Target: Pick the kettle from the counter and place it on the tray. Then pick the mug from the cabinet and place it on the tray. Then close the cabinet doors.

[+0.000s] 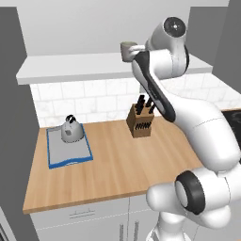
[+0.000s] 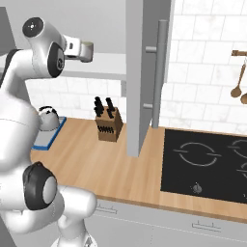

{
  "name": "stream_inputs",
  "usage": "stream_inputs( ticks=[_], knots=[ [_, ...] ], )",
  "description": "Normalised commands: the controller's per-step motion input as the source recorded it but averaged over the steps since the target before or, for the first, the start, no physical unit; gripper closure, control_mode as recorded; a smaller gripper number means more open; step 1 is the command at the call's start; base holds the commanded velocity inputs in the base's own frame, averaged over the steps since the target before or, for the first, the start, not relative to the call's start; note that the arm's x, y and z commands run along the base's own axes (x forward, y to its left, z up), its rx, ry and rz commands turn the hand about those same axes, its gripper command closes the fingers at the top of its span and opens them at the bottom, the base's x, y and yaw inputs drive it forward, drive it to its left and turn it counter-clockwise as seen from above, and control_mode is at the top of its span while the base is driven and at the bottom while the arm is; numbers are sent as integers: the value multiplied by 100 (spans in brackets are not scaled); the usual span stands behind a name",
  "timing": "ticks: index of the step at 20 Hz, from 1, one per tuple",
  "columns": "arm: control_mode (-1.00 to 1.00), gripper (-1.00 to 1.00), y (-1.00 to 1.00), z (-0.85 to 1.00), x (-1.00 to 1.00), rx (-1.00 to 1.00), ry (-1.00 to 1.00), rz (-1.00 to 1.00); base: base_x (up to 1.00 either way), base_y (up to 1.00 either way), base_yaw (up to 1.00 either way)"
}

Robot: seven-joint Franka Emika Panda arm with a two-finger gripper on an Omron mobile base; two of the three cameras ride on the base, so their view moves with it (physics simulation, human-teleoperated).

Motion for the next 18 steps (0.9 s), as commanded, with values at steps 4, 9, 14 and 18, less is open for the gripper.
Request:
stream_inputs(
  ticks=[4,9,14,18],
  knots=[
    [-100,-100,8,-3,42,0,0,0,0,0,0],
    [-100,-100,11,-11,42,0,0,0,0,0,0],
    [-100,-100,4,-5,34,0,0,0,0,0,0],
    [-100,-100,3,0,32,0,0,0,0,0,0]
  ],
)
